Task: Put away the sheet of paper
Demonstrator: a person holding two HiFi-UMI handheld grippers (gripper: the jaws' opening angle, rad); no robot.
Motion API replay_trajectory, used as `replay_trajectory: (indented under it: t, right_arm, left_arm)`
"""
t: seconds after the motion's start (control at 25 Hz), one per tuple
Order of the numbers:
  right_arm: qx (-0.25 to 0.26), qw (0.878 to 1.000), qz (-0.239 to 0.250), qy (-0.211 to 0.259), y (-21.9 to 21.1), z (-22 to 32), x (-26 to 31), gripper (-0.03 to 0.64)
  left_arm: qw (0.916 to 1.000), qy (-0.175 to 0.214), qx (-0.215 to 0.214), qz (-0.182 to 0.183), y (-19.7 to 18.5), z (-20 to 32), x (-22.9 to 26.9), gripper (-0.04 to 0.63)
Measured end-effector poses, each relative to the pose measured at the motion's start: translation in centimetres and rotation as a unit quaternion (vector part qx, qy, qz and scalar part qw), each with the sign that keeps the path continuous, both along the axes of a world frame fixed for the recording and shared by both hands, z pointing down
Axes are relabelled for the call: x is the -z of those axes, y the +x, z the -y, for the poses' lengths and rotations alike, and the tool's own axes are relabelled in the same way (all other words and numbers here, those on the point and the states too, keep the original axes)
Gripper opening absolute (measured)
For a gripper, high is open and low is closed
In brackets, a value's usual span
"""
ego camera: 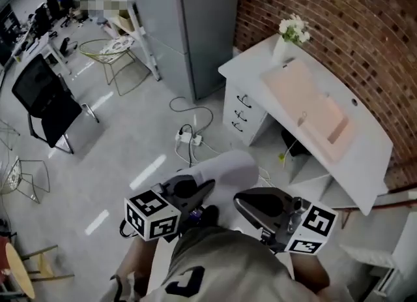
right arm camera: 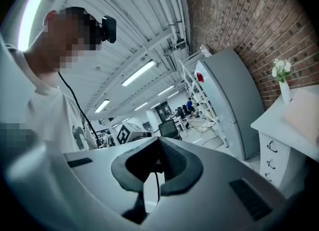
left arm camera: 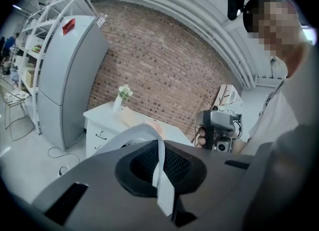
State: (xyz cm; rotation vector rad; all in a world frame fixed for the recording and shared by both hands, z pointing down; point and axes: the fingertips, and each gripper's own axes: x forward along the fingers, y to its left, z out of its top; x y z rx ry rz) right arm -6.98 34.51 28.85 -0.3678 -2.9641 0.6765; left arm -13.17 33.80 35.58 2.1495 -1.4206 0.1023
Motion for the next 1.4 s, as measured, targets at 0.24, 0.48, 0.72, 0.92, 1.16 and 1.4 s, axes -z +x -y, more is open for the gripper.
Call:
replay_trajectory:
  t: [0.24,0.48,0.72,0.92,1.16,1.4]
  right_arm:
    - [-0.112,0.992,-0.045,-0.030,-0.1,3.0,-1.4,0.023]
    - [-0.192,0.976,-0.066,-0.076,0.3,5.4,-2.7,0.023]
    - [-0.227,0.965,-0.080,-0.100,1.4,7.7,-3.6,0.023]
    - [-0.209,0.970,-0.075,-0.099,1.1,9.3,-3.9,0.023]
    - [-0.164,0.982,-0.063,-0.073,1.6,12.1,-3.6,0.023]
    - [-0.146,0.985,-0.042,-0.080,5.1,16.1,-2.8,0.023]
  left_arm:
    - [0.9957,-0.005,-0.090,-0.023,-1.1,4.2,-0.8,0.014]
    - [0.9913,-0.013,-0.126,-0.035,-3.1,7.0,-1.9,0.014]
    - [0.9897,-0.023,-0.134,-0.044,-3.3,9.3,-2.8,0.014]
    - [0.9900,-0.032,-0.133,-0.036,-2.4,10.3,-3.1,0.014]
    - [0.9951,-0.031,-0.092,-0.018,-1.6,12.2,-2.1,0.014]
    - [0.9967,-0.019,-0.079,0.007,1.7,15.8,-0.4,0.014]
